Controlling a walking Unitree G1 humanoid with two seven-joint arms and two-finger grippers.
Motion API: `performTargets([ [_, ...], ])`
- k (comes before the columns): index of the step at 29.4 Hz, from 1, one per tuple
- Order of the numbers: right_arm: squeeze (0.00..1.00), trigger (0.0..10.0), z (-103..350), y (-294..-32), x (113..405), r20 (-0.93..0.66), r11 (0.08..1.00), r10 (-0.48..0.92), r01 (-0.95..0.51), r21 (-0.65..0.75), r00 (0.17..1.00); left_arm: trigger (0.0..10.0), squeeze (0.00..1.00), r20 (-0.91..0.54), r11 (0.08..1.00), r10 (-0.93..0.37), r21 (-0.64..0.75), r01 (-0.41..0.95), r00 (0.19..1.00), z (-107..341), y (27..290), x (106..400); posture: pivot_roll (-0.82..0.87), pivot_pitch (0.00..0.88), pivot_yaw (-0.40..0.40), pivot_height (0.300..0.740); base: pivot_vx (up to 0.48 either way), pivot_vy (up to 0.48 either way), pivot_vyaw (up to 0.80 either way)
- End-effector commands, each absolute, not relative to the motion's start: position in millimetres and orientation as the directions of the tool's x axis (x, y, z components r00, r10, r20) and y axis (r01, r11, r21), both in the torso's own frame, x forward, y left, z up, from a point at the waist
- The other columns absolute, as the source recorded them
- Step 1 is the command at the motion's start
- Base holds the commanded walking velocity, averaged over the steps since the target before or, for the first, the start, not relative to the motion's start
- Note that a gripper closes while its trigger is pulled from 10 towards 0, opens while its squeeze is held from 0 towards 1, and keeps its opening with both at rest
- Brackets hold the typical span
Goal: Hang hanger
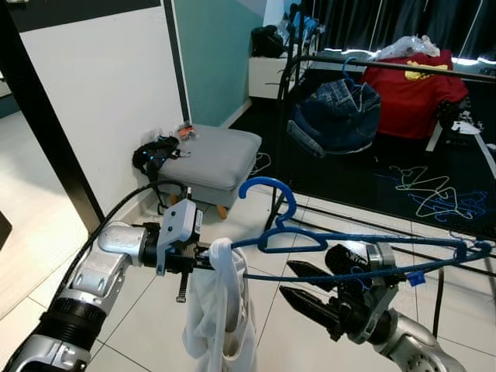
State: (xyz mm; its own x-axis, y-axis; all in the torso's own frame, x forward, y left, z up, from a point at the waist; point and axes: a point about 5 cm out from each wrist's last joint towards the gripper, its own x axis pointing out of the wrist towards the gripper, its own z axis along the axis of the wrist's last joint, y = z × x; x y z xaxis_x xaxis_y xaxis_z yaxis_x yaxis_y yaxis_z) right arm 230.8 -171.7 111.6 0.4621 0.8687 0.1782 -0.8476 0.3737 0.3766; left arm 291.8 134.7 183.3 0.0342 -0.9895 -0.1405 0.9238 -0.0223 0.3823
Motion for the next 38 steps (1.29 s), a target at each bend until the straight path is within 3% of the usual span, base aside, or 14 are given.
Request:
performTargets([
  [1, 0.0, 10.0, 110.5, -165.6, 232.8, 0.144, 0.377, 0.88, -0.849, 0.371, 0.454, 10.0, 0.0, -0.137, -0.023, -0.99, 0.409, 0.912, 0.036, 192.4, 137.2, 292.1, 0.03, 0.0, 0.044, 0.74, 0.0, 0.0, 0.0],
  [8, 0.0, 10.0, 108.6, -165.8, 241.7, 0.082, 0.454, 0.854, -0.813, 0.365, 0.514, 10.0, 0.0, -0.129, -0.037, -0.991, 0.44, 0.897, 0.022, 203.9, 131.2, 289.5, 0.03, 0.0, 0.045, 0.74, 0.0, 0.0, 0.0],
  [16, 0.0, 10.0, 105.4, -158.2, 244.9, 0.01, 0.479, 0.859, -0.81, 0.34, 0.512, 10.0, 0.0, -0.102, -0.053, -0.995, 0.473, 0.88, -0.006, 214.8, 120.0, 284.4, 0.03, 0.0, 0.043, 0.74, 0.0, 0.0, 0.0],
  [27, 0.0, 10.0, 108.8, -153.5, 244.7, 0.002, 0.461, 0.873, -0.827, 0.323, 0.488, 10.0, 0.0, -0.089, -0.042, -0.996, 0.484, 0.874, 0.001, 220.3, 118.1, 284.7, 0.03, 0.0, 0.042, 0.74, 0.0, 0.0, 0.0],
  [33, 0.0, 10.0, 130.1, -158.9, 238.6, 0.137, 0.381, 0.886, -0.863, 0.331, 0.443, 10.0, 0.0, -0.087, -0.035, -0.996, 0.482, 0.875, 0.008, 220.5, 117.5, 284.9, 0.03, 0.0, 0.042, 0.74, 0.0, 0.0, 0.0],
  [38, 0.0, 10.0, 132.8, -159.6, 237.7, 0.142, 0.374, 0.889, -0.869, 0.323, 0.435, 10.0, 0.0, -0.079, -0.031, -0.997, 0.479, 0.877, 0.008, 220.6, 116.7, 285.0, 0.02, 0.0, 0.041, 0.74, 0.0, 0.0, 0.0],
])
